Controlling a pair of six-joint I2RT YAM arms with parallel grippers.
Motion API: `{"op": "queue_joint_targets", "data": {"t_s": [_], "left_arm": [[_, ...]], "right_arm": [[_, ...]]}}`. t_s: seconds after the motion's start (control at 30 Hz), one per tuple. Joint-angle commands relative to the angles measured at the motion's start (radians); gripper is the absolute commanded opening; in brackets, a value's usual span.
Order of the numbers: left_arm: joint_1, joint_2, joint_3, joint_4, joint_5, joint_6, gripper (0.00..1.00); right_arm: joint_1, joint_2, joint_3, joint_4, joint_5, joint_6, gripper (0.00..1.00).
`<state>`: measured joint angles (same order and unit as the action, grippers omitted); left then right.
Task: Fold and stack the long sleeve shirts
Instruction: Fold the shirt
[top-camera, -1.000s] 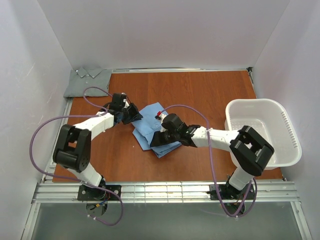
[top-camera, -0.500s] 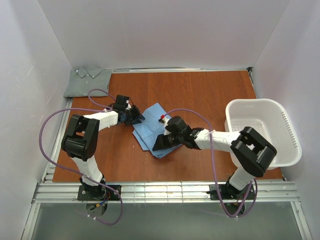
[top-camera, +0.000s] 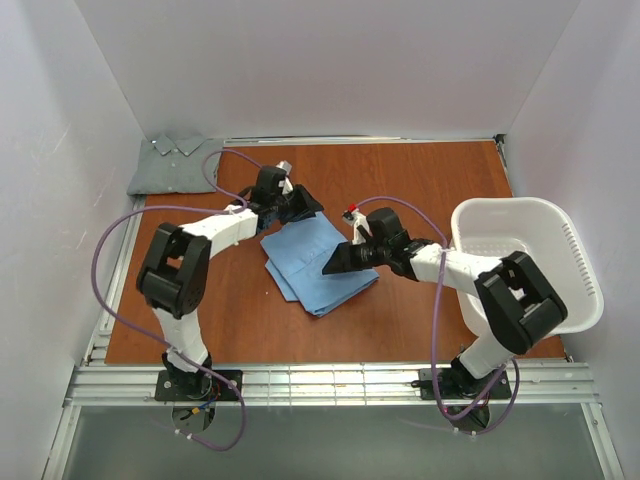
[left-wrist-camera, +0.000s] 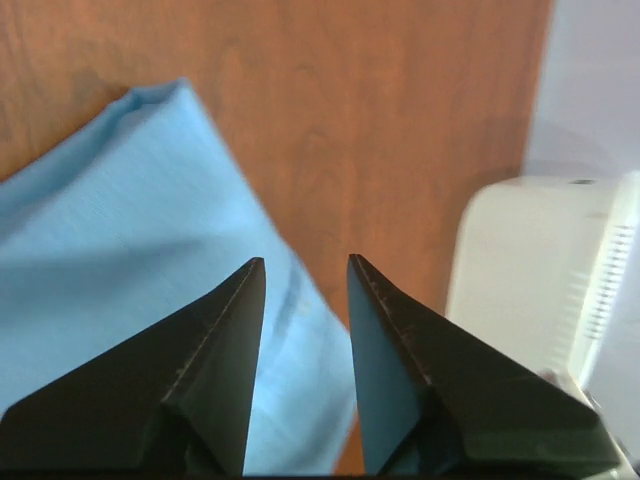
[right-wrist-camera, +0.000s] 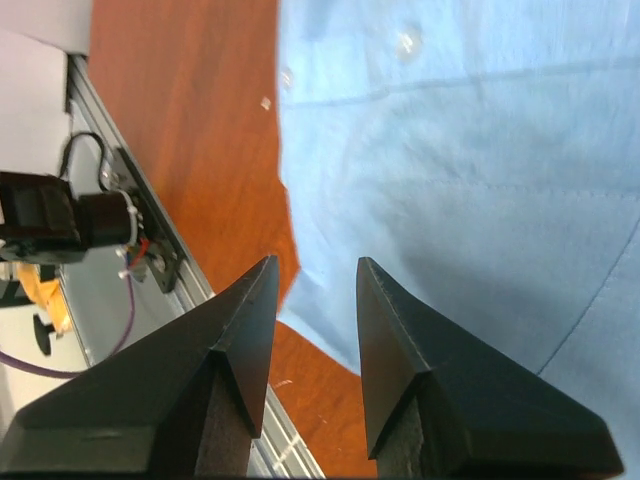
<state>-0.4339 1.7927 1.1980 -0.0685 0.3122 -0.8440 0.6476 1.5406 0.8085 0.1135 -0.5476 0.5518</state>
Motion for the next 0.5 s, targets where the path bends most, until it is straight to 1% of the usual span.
{"op": "queue_joint_targets", "data": {"t_s": [0.0,0.07,0.1,0.17,0.27,0.33,0.4,0.47], "left_arm": [[0.009,0.143,0.027,0.025,-0.022,0.003,0.31],[0.011,0.195,0.052,0.033,-0.038,0.016,0.29],[0.011,0.250,0.075,0.039,-0.038,0.019,0.27],[0.011,0.325,0.100,0.039,-0.039,0.025,0.26],[0.020,0.384,0.133,0.044,-0.039,0.028,0.25],[0.029,0.396,0.138,0.053,-0.041,0.020,0.26],[0.029,0.373,0.134,0.062,-0.047,0.031,0.28],[0.029,0.303,0.126,0.062,-0.050,0.040,0.34]], "right_arm": [[-0.008,0.059,-0.031,0.011,-0.034,-0.030,0.30],[-0.035,0.090,-0.081,0.012,-0.025,-0.018,0.28],[-0.046,0.105,-0.098,0.012,-0.028,0.003,0.28],[-0.081,0.113,-0.147,0.012,-0.035,0.025,0.27],[-0.104,0.115,-0.181,0.011,-0.040,0.039,0.27],[-0.106,0.107,-0.193,0.006,-0.052,0.028,0.27],[-0.106,0.070,-0.189,-0.003,-0.066,0.017,0.27],[-0.106,0.030,-0.171,-0.044,-0.054,-0.009,0.27]]}}
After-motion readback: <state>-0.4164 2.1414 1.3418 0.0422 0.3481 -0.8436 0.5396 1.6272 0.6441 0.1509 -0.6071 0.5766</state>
